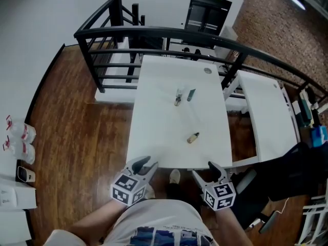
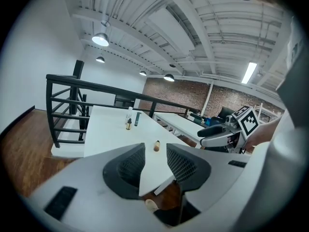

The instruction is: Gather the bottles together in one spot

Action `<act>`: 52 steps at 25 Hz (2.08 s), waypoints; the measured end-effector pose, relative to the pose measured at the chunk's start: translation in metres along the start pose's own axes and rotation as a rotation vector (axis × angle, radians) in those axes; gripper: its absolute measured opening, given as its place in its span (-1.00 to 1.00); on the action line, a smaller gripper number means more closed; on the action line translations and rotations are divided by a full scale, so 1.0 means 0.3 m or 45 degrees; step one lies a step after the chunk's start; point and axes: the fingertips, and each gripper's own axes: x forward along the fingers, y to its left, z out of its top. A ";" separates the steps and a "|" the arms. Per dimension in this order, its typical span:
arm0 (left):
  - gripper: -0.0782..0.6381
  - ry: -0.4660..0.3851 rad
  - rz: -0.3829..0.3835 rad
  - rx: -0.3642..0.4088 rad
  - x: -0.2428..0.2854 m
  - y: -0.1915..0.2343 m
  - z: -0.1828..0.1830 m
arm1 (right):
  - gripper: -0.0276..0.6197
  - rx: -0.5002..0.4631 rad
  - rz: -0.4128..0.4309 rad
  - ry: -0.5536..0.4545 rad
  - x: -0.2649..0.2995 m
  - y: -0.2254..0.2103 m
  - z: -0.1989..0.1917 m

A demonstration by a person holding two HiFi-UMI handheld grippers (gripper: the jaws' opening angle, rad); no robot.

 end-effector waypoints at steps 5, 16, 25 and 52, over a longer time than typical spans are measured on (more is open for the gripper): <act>-0.46 0.021 -0.001 -0.001 0.032 0.014 -0.010 | 0.05 0.027 0.001 0.031 0.061 -0.032 -0.021; -0.46 0.039 0.136 -0.051 0.174 0.092 0.081 | -0.03 0.206 0.041 0.219 0.429 -0.251 -0.066; -0.46 0.124 0.198 -0.080 0.283 0.128 0.079 | -0.14 0.378 0.016 0.403 0.732 -0.397 -0.183; -0.46 0.200 0.164 -0.062 0.358 0.144 0.101 | -0.05 -0.248 0.305 0.556 0.783 -0.343 -0.206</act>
